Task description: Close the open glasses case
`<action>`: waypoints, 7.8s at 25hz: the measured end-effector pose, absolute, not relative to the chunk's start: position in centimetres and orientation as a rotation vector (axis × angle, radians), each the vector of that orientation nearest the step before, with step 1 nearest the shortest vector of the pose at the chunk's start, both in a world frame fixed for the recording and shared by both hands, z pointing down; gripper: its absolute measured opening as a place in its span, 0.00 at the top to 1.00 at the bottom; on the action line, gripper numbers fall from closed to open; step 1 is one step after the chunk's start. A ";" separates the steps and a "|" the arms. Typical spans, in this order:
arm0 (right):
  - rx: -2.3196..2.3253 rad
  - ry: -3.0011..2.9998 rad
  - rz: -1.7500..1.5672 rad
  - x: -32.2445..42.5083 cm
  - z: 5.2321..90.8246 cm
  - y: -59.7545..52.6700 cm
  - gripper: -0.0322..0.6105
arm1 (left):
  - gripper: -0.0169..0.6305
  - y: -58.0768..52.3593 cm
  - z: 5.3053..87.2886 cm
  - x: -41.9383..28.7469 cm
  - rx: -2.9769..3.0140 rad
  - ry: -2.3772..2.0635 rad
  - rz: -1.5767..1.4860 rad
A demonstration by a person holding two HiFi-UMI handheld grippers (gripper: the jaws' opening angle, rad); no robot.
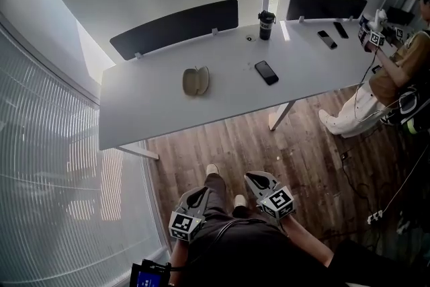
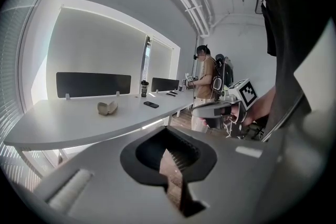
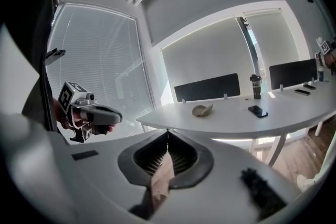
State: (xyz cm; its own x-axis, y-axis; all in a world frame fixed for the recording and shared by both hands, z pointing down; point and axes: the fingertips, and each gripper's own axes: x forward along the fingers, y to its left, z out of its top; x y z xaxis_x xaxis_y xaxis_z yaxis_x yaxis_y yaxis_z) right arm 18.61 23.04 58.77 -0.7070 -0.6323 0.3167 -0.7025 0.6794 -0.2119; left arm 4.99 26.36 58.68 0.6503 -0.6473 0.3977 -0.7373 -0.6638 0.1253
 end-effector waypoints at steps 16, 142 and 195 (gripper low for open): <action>1.099 -2.642 0.479 17.1 60.7 18.7 0.94 | 0.96 21.5 61.2 4.7 2.629 -1.039 0.518; 0.918 -2.206 0.871 6.6 77.8 -31.3 0.94 | 0.96 -26.2 78.5 -6.4 2.024 -0.805 0.455; 0.297 -2.378 0.256 -6.1 73.4 -30.1 0.94 | 0.96 -25.8 77.2 -7.0 2.030 -0.807 0.363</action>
State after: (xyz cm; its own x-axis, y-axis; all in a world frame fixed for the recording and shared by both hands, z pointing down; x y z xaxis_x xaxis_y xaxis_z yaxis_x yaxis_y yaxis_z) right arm -6.08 -30.11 73.43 -0.7175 -0.1411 0.6821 -0.2832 0.9538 -0.1006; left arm -7.01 -25.82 77.17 0.7446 -0.4036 0.5317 -0.6656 -0.3875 0.6379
